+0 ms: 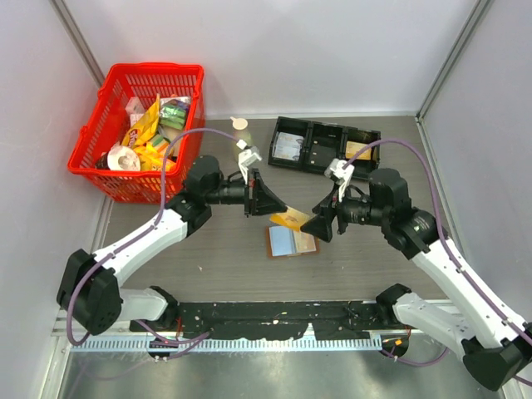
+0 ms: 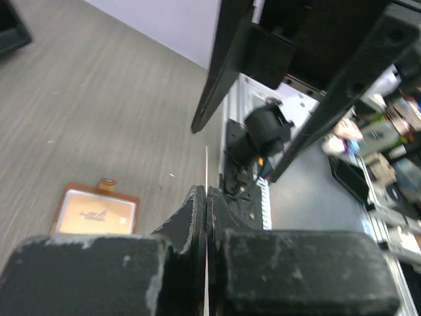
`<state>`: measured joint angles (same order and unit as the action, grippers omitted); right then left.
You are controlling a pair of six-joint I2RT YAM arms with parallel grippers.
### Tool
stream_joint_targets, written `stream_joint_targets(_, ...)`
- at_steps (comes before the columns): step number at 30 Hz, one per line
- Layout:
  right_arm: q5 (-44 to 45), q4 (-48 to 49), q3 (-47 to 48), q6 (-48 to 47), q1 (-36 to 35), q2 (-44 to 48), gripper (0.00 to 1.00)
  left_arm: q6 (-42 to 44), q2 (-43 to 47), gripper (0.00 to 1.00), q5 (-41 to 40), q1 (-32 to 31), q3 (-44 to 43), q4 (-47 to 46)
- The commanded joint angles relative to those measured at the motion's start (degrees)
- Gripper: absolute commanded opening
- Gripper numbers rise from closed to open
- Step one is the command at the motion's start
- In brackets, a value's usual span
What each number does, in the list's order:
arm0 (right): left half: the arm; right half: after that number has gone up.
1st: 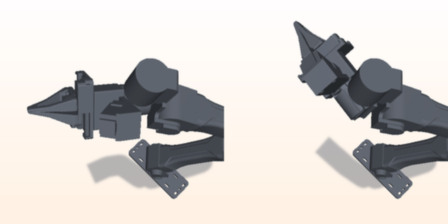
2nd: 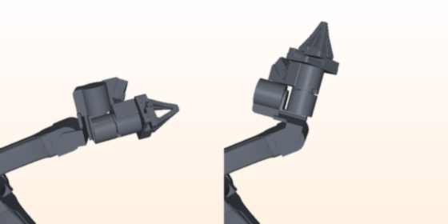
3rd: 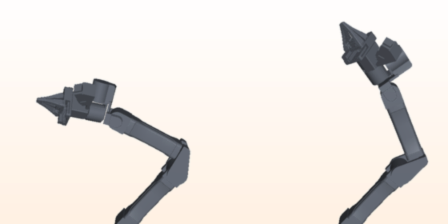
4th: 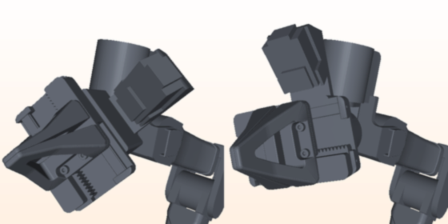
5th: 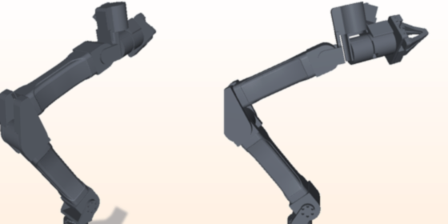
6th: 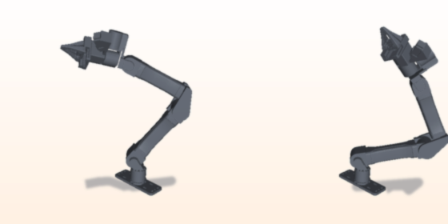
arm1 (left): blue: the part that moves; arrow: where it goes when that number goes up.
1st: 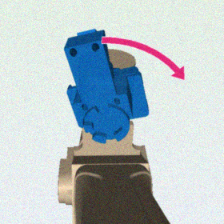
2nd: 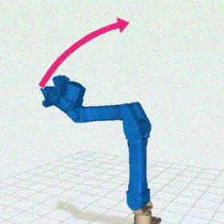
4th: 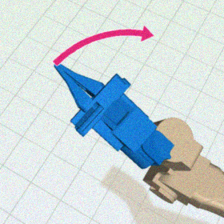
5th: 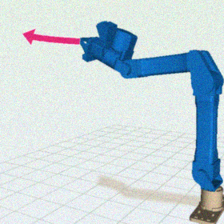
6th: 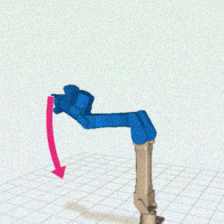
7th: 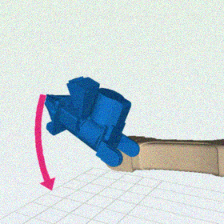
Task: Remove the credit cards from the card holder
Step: Place the credit card in the storage box.
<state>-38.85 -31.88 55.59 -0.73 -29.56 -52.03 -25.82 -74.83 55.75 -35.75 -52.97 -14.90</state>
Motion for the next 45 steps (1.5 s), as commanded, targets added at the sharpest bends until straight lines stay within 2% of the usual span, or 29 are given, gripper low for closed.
stream_joint_targets(1,15.3,17.4,-6.1,10.4,-0.1,6.1,0.82,-6.2,5.0,0.0,-12.5,1.0,3.3,-7.6)
stream_joint_targets(2,17.7,19.2,-7.2,12.2,-0.2,8.2,0.91,-6.4,6.3,0.0,-14.8,1.1,4.1,-7.9)
stream_joint_targets(3,22.0,21.1,-9.3,14.1,-0.1,9.3,0.91,-6.8,7.1,0.0,-17.5,1.1,5.0,-8.1)
stream_joint_targets(7,25.7,25.6,-12.7,19.3,-0.1,11.0,0.91,-9.1,11.2,0.0,-26.8,1.1,8.5,-9.8)
stream_joint_targets(9,23.3,31.5,-15.8,23.6,-0.1,11.3,0.91,-11.7,12.5,0.0,-29.7,1.1,10.8,-13.6)
stream_joint_targets(12,21.2,49.8,-24.8,31.1,-0.2,12.1,0.91,-16.2,14.0,0.0,-34.6,1.0,14.3,-19.3)
stream_joint_targets(13,21.2,52.3,-26.0,35.0,-0.1,11.4,0.93,-17.5,14.1,0.0,-35.8,1.1,15.2,-20.9)
stream_joint_targets(20,14.7,74.4,-29.1,45.0,-0.1,3.5,0.86,-27.5,13.8,0.0,-38.6,1.0,18.9,-30.2)
stream_joint_targets(28,12.3,86.2,-28.5,49.9,-0.1,-4.6,0.76,-33.3,12.3,0.0,-38.8,0.9,19.8,-36.0)
stream_joint_targets(33,11.2,88.5,-27.3,50.3,-0.1,-6.5,0.63,-35.3,11.1,0.0,-38.4,0.9,19.9,-37.9)
stream_joint_targets(37,10.6,88.8,-26.4,50.4,-0.1,-7.5,0.48,-36.7,10.3,0.0,-38.1,0.9,20.2,-39.6)
stream_joint_targets(42,10.9,90.0,-26.5,50.7,-0.1,-7.9,0.13,-37.5,9.6,0.0,-37.6,0.9,20.0,-40.5)
stream_joint_targets(43,11.1,89.5,-26.3,50.5,-0.1,-7.9,0.09,-37.7,9.7,0.0,-37.8,0.9,20.2,-40.6)
stream_joint_targets(44,11.2,89.1,-26.1,50.4,0.0,-7.7,0.01,-37.5,9.8,0.04,-38.1,1.0,20.5,-40.6)
stream_joint_targets(45,11.4,87.9,-25.8,49.8,-0.1,-7.6,0.01,-37.3,10.1,0.1,-38.5,1.0,20.7,-40.0)
